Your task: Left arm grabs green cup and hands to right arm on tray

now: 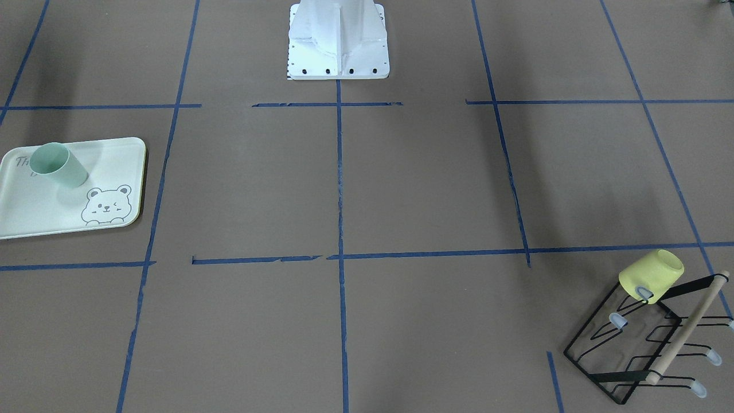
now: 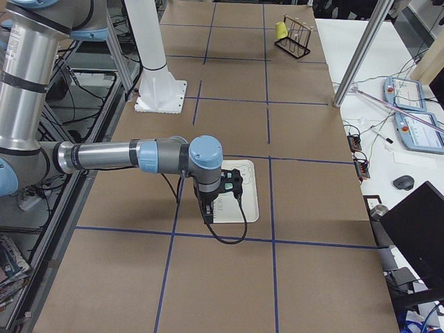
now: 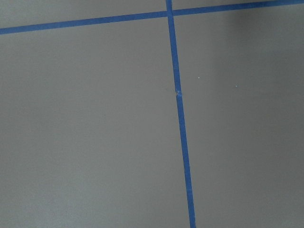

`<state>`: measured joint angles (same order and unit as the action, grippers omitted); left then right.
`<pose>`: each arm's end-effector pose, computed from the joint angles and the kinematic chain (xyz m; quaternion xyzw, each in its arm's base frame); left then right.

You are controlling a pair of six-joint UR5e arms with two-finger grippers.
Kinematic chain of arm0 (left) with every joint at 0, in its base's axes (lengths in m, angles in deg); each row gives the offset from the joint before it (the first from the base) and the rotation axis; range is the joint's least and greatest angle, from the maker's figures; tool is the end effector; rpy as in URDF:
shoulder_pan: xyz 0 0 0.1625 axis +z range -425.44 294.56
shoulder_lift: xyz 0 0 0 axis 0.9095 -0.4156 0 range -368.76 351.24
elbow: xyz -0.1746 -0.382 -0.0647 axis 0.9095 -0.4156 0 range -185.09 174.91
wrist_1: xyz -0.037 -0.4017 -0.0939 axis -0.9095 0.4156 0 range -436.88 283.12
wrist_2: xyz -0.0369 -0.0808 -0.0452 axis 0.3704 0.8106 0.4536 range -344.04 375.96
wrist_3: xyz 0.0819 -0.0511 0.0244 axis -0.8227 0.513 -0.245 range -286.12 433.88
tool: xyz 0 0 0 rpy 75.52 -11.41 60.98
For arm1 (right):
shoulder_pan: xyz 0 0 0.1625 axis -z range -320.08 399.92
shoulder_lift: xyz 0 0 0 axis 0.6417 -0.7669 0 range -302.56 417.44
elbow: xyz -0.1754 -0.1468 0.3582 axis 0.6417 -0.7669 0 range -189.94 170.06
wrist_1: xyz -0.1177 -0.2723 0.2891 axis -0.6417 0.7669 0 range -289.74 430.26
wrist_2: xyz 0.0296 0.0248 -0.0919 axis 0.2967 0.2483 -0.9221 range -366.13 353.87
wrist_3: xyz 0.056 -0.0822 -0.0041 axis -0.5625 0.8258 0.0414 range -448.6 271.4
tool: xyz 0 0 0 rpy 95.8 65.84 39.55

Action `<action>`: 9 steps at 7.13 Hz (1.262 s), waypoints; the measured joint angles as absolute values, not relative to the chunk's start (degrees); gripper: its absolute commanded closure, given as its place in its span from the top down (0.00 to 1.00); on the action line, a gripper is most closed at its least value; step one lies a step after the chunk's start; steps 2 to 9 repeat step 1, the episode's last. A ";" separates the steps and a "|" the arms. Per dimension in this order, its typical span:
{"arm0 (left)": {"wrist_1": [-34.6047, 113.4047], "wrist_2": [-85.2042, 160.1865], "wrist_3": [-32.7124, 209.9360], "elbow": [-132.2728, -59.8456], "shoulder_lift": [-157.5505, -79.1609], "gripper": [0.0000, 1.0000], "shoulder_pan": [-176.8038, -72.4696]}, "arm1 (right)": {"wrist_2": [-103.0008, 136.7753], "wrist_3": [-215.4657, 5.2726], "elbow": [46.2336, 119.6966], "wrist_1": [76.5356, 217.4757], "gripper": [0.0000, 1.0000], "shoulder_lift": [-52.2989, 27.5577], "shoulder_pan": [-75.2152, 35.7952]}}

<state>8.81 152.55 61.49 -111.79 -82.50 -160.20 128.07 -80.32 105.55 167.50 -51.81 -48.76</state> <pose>-0.0913 -0.3617 0.6425 0.0282 0.3955 0.0478 0.9168 0.0559 -0.3495 0.5941 0.0148 -0.3761 -0.0742 0.9235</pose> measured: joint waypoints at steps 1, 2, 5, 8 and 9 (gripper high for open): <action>8.81 152.56 61.49 -111.79 -82.50 1.00 -160.19 | 128.07 -80.33 105.55 167.48 1.00 -51.81 -48.76; 8.81 152.56 61.49 -111.79 -82.50 1.00 -160.19 | 128.07 -80.33 105.55 167.48 1.00 -51.81 -48.76; 8.81 152.56 61.49 -111.79 -82.50 1.00 -160.19 | 128.07 -80.33 105.55 167.48 1.00 -51.81 -48.76; 8.81 152.56 61.49 -111.79 -82.50 1.00 -160.19 | 128.07 -80.33 105.55 167.48 1.00 -51.81 -48.76; 8.81 152.56 61.49 -111.79 -82.50 1.00 -160.19 | 128.07 -80.33 105.55 167.48 1.00 -51.81 -48.76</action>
